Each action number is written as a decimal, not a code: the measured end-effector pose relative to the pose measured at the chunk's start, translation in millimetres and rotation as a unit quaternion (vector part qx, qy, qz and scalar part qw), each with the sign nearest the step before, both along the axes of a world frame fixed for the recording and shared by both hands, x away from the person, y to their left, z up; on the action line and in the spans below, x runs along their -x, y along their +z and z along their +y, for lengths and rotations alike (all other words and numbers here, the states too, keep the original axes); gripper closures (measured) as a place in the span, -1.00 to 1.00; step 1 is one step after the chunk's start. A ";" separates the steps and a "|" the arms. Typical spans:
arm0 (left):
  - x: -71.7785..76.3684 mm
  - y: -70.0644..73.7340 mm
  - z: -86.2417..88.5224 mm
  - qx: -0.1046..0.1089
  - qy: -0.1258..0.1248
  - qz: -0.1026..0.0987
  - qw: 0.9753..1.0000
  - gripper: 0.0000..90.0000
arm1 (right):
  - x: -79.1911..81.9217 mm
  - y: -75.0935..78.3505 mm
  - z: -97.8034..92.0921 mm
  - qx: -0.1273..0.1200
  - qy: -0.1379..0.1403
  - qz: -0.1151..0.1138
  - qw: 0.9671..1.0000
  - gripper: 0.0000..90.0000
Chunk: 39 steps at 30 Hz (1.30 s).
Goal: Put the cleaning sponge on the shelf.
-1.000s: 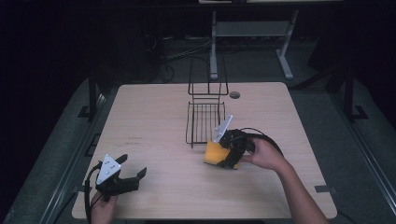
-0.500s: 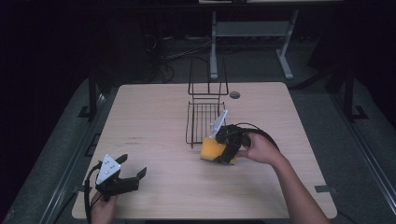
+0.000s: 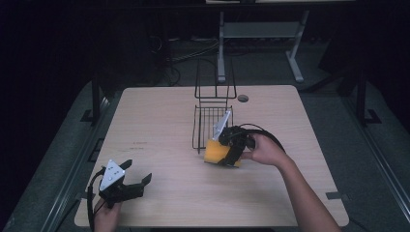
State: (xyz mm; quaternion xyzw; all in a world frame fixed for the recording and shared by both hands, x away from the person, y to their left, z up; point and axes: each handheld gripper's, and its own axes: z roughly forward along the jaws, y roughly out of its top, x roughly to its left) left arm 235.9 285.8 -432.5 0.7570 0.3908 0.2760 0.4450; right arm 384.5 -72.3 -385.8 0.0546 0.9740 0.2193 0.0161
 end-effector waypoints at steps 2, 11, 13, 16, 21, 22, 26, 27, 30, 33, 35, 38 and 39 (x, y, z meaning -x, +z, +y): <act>-0.1 0.0 0.1 0.000 0.000 0.000 1.000 -0.69 | -1.0 0.3 1.0 0.004 -0.002 0.001 1.000 -0.50; -0.3 0.1 0.2 0.000 0.000 0.000 1.000 -0.69 | -6.9 1.0 6.4 0.009 0.002 0.002 1.000 -0.50; -0.3 0.1 0.1 0.000 0.000 0.001 1.000 -0.69 | -8.2 1.5 7.1 0.010 0.001 0.002 1.000 -0.50; -0.4 0.2 0.5 0.000 -0.001 0.001 1.000 -0.69 | -10.4 1.0 7.4 0.008 0.001 0.003 1.000 -0.50; -0.4 0.0 0.3 0.002 0.000 0.001 1.000 -0.69 | -13.8 2.0 8.2 0.011 0.001 0.003 1.000 -0.50; -0.4 0.0 0.3 0.002 0.000 0.001 1.000 -0.69 | -14.7 2.0 8.3 0.011 0.002 0.004 1.000 -0.50; -0.8 -0.3 -0.2 0.002 -0.001 0.002 1.000 -0.69 | -18.6 3.7 8.5 0.015 -0.001 0.004 1.000 -0.50; -1.0 -0.3 0.0 0.001 -0.001 0.002 1.000 -0.69 | -19.5 4.2 8.8 0.015 0.000 0.003 1.000 -0.50; -1.5 -0.2 0.3 0.001 -0.002 0.003 1.000 -0.69 | -21.1 4.8 9.8 0.014 0.003 0.004 1.000 -0.50; -1.5 -0.5 -0.5 0.002 -0.002 0.002 1.000 -0.69 | -23.7 2.0 9.9 0.018 0.001 0.008 1.000 -0.50; -1.5 -0.5 -0.4 0.002 -0.002 0.002 1.000 -0.69 | -25.7 0.4 9.7 0.019 0.000 0.011 1.000 -0.50; -1.6 -0.4 0.0 0.002 -0.002 0.003 1.000 -0.69 | -26.7 -0.1 10.1 0.022 -0.002 0.012 1.000 -0.50; -1.8 -0.4 0.1 0.001 -0.001 0.003 1.000 -0.69 | -28.2 1.3 11.2 0.021 0.001 0.010 1.000 -0.50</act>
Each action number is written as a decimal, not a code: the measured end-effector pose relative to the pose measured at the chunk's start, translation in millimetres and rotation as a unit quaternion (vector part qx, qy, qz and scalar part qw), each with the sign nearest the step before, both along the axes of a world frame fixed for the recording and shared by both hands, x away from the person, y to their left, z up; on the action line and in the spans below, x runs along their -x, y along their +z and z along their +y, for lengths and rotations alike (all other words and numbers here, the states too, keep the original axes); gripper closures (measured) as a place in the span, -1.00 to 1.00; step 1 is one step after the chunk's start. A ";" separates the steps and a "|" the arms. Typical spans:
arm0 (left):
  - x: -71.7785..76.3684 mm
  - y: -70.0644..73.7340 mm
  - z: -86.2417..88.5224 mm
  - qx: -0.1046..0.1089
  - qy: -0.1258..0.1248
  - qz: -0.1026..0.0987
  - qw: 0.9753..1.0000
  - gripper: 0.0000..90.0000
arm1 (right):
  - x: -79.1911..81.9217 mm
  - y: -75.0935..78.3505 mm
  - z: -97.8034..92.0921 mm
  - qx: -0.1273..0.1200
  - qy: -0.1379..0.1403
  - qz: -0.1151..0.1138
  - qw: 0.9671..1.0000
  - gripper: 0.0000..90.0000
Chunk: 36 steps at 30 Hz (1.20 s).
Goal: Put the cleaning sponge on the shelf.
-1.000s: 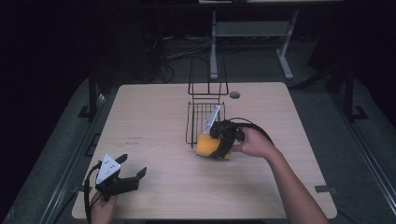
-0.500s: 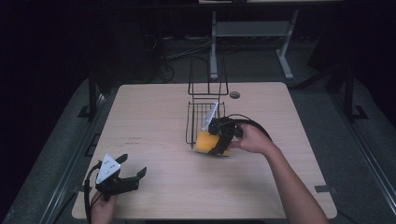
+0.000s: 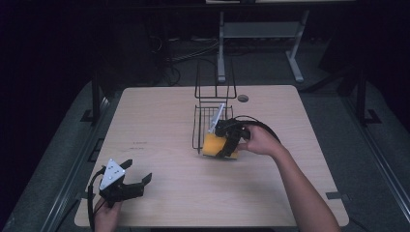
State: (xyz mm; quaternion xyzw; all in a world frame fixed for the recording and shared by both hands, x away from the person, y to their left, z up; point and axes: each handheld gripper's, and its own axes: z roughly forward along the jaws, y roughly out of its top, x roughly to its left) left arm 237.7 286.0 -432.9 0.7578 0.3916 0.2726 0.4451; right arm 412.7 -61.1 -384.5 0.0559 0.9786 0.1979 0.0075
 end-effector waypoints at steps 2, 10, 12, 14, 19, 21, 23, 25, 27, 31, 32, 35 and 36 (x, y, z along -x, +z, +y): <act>-0.3 -0.2 -0.2 0.000 0.000 0.001 1.000 -0.69 | -1.4 2.1 1.2 0.002 0.002 -0.004 1.000 -0.50; -0.4 -0.2 0.0 0.002 0.000 0.000 1.000 -0.69 | -11.1 1.5 4.0 0.012 -0.003 0.000 1.000 -0.50; -0.4 -0.2 0.1 0.002 0.000 0.000 1.000 -0.69 | -13.6 2.0 4.5 0.013 -0.004 0.002 1.000 -0.50; -0.5 -0.2 0.0 0.001 0.000 0.000 1.000 -0.69 | -15.4 2.7 5.3 0.013 -0.005 -0.001 1.000 -0.50; -0.7 -0.3 0.2 0.002 0.000 0.000 1.000 -0.69 | -22.0 3.2 5.9 0.003 -0.010 0.006 1.000 -0.50; -0.8 -0.3 0.1 0.002 0.000 0.001 1.000 -0.69 | -23.2 2.1 5.7 0.002 -0.010 0.008 1.000 -0.50; -1.2 -0.6 0.1 0.001 -0.001 0.003 1.000 -0.69 | -29.5 -1.4 4.9 0.004 -0.016 0.012 1.000 -0.50; -0.8 -0.5 -0.2 0.000 0.000 0.001 1.000 -0.69 | -32.0 -1.7 6.0 0.014 -0.015 0.012 1.000 -0.50; -0.6 -0.3 0.3 -0.001 0.000 0.001 1.000 -0.69 | -34.4 -0.9 8.3 0.020 -0.014 0.010 1.000 -0.50; -1.1 -0.4 1.7 0.000 0.001 0.001 1.000 -0.69 | -40.9 1.6 10.4 0.008 -0.012 0.013 1.000 -0.50; -1.1 -0.4 1.7 0.000 0.001 0.001 1.000 -0.69 | -40.9 1.6 10.4 0.008 -0.012 0.013 1.000 -0.50; -1.1 -0.4 1.0 0.001 0.000 0.002 1.000 -0.69 | -45.5 -1.3 13.7 0.029 -0.012 0.011 0.999 -0.50; -1.1 -0.4 1.0 0.001 0.000 0.002 1.000 -0.69 | -45.5 -1.3 13.7 0.029 -0.012 0.011 0.999 -0.50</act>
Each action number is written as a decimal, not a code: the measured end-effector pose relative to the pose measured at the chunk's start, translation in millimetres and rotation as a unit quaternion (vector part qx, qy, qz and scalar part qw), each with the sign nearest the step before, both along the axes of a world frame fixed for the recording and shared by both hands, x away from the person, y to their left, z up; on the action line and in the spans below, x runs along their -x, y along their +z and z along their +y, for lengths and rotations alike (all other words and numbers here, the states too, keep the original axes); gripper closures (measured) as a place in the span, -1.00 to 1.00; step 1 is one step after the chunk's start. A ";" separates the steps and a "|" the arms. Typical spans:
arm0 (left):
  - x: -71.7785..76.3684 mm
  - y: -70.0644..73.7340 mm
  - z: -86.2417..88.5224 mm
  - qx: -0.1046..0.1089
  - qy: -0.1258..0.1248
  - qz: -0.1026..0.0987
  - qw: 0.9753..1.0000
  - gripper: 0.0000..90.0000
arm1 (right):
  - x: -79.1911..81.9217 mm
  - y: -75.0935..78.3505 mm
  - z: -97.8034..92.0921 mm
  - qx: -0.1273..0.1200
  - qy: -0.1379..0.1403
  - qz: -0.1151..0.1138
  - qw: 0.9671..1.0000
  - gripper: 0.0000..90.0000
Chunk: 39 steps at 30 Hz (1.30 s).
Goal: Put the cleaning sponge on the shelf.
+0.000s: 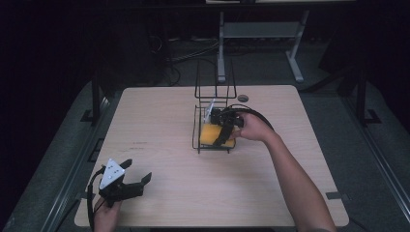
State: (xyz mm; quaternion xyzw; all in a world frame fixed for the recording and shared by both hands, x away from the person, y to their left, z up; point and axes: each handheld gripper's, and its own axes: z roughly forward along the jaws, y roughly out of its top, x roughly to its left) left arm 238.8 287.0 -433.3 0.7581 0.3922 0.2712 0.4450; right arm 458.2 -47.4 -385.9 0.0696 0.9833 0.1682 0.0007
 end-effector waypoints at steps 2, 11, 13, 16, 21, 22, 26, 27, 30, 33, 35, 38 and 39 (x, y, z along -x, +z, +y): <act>0.5 0.0 -0.5 0.000 0.000 0.000 1.000 -0.69 | -3.4 -1.0 2.5 0.002 0.001 0.000 1.000 -0.50; 0.6 0.1 -0.8 -0.002 0.000 -0.001 1.000 -0.69 | -17.7 -0.5 7.9 -0.005 -0.002 0.006 1.000 -0.51; 0.6 0.2 -0.5 -0.002 -0.001 -0.001 1.000 -0.69 | -18.7 -0.7 8.3 -0.005 -0.002 0.006 1.000 -0.51; 0.5 0.2 0.3 -0.001 0.000 -0.002 1.000 -0.69 | -21.6 -2.3 9.9 -0.005 -0.002 0.006 1.000 -0.51; 0.0 -0.2 -0.2 -0.001 -0.001 0.000 1.000 -0.69 | -23.2 -7.4 11.7 -0.011 -0.002 0.015 1.000 -0.51; 0.4 0.0 -0.4 -0.001 -0.001 -0.001 1.000 -0.69 | -23.4 -8.6 11.8 -0.013 -0.003 0.015 1.000 -0.51; 0.5 0.0 0.0 -0.001 0.000 -0.001 1.000 -0.69 | -25.5 -12.4 11.2 -0.008 -0.007 0.017 1.000 -0.51; 0.3 -0.1 0.1 0.000 0.000 0.000 1.000 -0.69 | -26.2 -13.2 10.9 -0.008 -0.008 0.017 1.000 -0.51; 0.5 -0.1 0.2 0.000 0.000 0.000 1.000 -0.69 | -28.2 -14.1 8.9 -0.010 -0.013 0.018 1.000 -0.51; 0.4 -0.2 0.3 0.000 0.000 0.001 1.000 -0.69 | -29.4 -16.0 8.2 -0.009 -0.016 0.021 1.000 -0.51; 0.4 -0.2 0.4 0.000 0.000 0.000 1.000 -0.69 | -29.4 -17.0 8.3 -0.007 -0.017 0.021 1.000 -0.52; 0.3 -0.3 0.2 0.000 -0.001 0.000 1.000 -0.69 | -29.8 -17.7 8.2 -0.012 -0.019 0.023 0.999 -0.52; 0.2 -0.4 0.2 0.000 0.000 0.000 1.000 -0.69 | -29.9 -18.1 8.2 -0.014 -0.019 0.026 0.999 -0.52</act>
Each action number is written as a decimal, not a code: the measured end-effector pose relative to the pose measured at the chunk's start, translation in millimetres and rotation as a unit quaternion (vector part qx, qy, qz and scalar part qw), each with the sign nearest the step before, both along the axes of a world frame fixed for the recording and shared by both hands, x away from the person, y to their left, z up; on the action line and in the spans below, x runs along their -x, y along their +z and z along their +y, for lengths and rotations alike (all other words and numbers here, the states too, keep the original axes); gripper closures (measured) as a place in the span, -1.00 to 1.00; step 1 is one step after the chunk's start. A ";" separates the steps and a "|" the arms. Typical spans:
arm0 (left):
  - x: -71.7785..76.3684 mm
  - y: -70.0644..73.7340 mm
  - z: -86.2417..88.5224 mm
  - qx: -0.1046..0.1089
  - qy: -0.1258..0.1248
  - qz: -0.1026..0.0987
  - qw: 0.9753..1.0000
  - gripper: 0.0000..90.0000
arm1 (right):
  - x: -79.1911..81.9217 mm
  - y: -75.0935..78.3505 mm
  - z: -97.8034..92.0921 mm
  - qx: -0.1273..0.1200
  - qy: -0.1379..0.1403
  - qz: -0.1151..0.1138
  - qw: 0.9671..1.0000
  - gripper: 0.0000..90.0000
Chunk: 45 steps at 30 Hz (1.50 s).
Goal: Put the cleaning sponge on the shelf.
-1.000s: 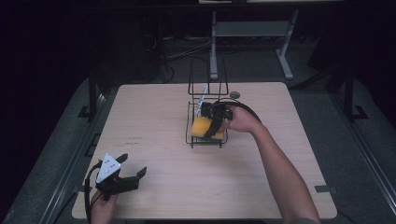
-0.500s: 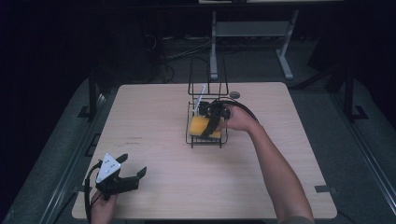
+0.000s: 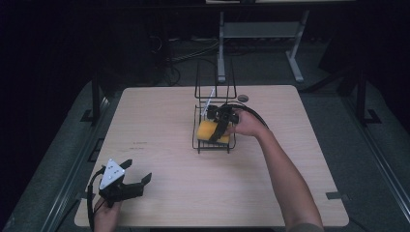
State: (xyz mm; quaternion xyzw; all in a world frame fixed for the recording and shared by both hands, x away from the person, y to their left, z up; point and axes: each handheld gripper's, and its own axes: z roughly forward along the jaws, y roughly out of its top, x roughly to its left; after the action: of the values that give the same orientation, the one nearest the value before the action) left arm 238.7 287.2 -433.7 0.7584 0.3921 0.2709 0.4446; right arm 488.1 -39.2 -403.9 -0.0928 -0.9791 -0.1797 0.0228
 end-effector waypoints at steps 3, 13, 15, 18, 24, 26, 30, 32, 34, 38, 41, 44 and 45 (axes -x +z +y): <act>-0.1 0.0 0.2 0.000 0.000 0.000 1.000 -0.69 | 0.1 -0.7 0.4 0.002 0.001 -0.002 1.000 -0.52; 0.8 0.2 -0.1 0.000 0.002 0.000 1.000 -0.69 | 2.7 0.5 1.2 0.001 0.002 -0.004 1.000 -0.56; 1.0 0.1 -0.1 0.001 0.003 0.000 1.000 -0.69 | 3.2 1.0 1.0 0.003 0.001 -0.004 1.000 -0.59; 0.6 0.1 0.8 0.003 0.005 -0.001 1.000 -0.69 | 3.3 3.0 -0.4 -0.001 -0.002 -0.006 1.000 -0.60; 0.4 -0.2 0.4 0.000 0.004 0.001 1.000 -0.69 | 3.2 6.0 -4.1 -0.003 -0.005 -0.005 1.000 -0.60; 0.5 0.0 0.6 0.000 0.004 0.000 1.000 -0.69 | 3.5 6.4 -4.6 -0.004 -0.006 -0.004 1.000 -0.60; 0.7 0.1 0.8 0.000 0.004 0.000 1.000 -0.69 | 4.3 8.2 -4.5 -0.007 -0.008 -0.004 1.000 -0.60; 0.6 0.1 0.9 0.000 0.005 0.001 1.000 -0.69 | 4.3 8.8 -4.4 -0.010 -0.009 -0.002 1.000 -0.60; 0.5 -0.2 1.0 0.000 0.004 0.000 1.000 -0.69 | 5.1 10.6 -3.3 -0.012 -0.009 -0.004 1.000 -0.60; 1.0 -0.2 1.1 0.000 0.004 0.000 1.000 -0.69 | 5.9 13.3 -3.4 -0.017 -0.010 -0.004 1.000 -0.61; 1.6 0.1 1.7 -0.001 0.004 0.000 1.000 -0.69 | 6.7 14.2 -3.3 -0.018 -0.009 -0.006 1.000 -0.61; 2.3 0.0 1.7 -0.001 0.005 0.000 1.000 -0.69 | 7.8 17.1 -2.8 -0.022 -0.008 -0.011 1.000 -0.60; 2.3 0.0 1.7 -0.001 0.005 0.000 1.000 -0.69 | 8.0 17.5 -2.7 -0.024 -0.007 -0.010 1.000 -0.60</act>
State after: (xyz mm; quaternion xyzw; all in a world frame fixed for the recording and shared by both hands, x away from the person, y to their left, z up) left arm 236.3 288.9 -433.7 0.7570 0.3956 0.2733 0.4423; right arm 480.1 -41.9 -386.4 -0.0976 -0.9739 -0.2047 0.0135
